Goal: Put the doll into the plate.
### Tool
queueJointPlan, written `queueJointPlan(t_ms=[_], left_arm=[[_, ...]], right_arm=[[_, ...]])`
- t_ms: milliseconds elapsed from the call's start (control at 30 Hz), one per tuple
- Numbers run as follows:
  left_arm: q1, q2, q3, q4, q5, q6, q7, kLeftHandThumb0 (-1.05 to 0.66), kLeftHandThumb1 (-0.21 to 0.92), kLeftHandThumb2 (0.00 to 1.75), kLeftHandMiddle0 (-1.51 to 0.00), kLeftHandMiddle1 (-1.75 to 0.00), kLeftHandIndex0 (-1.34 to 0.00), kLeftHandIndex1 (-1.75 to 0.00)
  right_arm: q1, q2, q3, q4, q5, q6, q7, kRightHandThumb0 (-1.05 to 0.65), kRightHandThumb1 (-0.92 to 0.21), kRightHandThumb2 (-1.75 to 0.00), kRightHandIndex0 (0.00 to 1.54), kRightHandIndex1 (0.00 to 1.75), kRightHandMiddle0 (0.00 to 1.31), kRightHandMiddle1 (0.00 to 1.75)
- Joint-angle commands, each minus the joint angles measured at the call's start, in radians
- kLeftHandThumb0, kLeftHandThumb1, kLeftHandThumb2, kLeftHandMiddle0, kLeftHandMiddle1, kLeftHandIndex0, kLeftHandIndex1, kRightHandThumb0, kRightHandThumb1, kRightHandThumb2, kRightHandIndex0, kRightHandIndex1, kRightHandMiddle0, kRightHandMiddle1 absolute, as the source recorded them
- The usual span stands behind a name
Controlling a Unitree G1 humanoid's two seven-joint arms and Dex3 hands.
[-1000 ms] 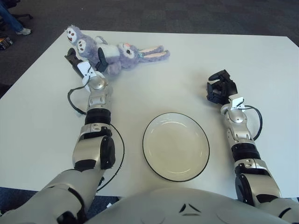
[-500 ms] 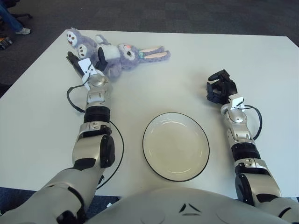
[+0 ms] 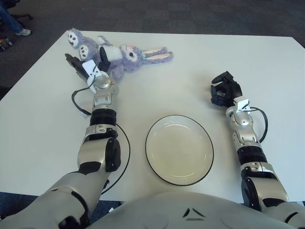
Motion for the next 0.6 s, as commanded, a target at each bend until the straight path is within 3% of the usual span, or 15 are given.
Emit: queueJointPlan(t_ms=[0, 33, 67, 100, 133, 167, 300, 567], left_arm=[[-0.04, 0.0, 0.011, 0.04, 0.002, -0.044, 0.033, -0.52, 0.4, 0.83, -0.04, -1.18, 0.0, -0.71], [-0.044, 0.001, 0.013, 0.049, 0.0, -0.054, 0.036, -0.52, 0.39, 0.84, -0.05, -1.18, 0.0, -0.75], [-0.047, 0.001, 0.015, 0.057, -0.002, -0.062, 0.038, -0.5, 0.37, 0.87, -0.08, -1.31, -0.01, -1.03], [-0.049, 0.002, 0.016, 0.064, -0.002, -0.071, 0.041, -0.49, 0.36, 0.88, -0.09, -1.36, -0.01, -1.14], [-0.049, 0.003, 0.017, 0.068, -0.002, -0.078, 0.042, -0.47, 0.4, 0.89, -0.16, -1.5, -0.25, -1.24], [-0.052, 0.003, 0.017, 0.081, 0.007, -0.106, 0.061, -0.46, 0.42, 0.89, -0.21, -1.59, -0.42, -1.3], [-0.062, 0.007, 0.015, 0.124, 0.027, -0.178, 0.107, -0.44, 0.46, 0.89, -0.37, -1.71, -0.64, -1.4], [-0.087, 0.015, 0.016, 0.192, 0.033, -0.226, 0.152, -0.45, 0.44, 0.9, -0.58, -1.74, -0.74, -1.39]], right_arm=[[0.038, 0.002, 0.003, 0.03, 0.005, 0.01, 0.01, -0.01, -0.52, -1.09, 0.36, 1.75, 0.34, 1.74], [0.037, 0.0, 0.005, 0.033, 0.002, 0.006, 0.011, -0.01, -0.51, -1.09, 0.36, 1.75, 0.34, 1.74], [0.036, -0.001, 0.006, 0.036, 0.0, 0.004, 0.012, -0.01, -0.51, -1.09, 0.36, 1.75, 0.35, 1.74], [0.036, -0.003, 0.008, 0.039, -0.002, 0.0, 0.012, -0.01, -0.51, -1.09, 0.37, 1.75, 0.35, 1.74], [0.035, -0.004, 0.009, 0.041, -0.004, -0.002, 0.013, -0.01, -0.51, -1.09, 0.37, 1.75, 0.35, 1.74], [0.034, -0.006, 0.011, 0.045, -0.009, -0.005, 0.012, -0.01, -0.51, -1.09, 0.37, 1.75, 0.35, 1.74], [0.031, -0.014, 0.019, 0.056, -0.022, -0.017, 0.011, -0.01, -0.51, -1.09, 0.36, 1.75, 0.34, 1.74], [0.028, -0.026, 0.032, 0.071, -0.026, -0.032, 0.022, -0.01, -0.52, -1.08, 0.36, 1.75, 0.34, 1.74]])
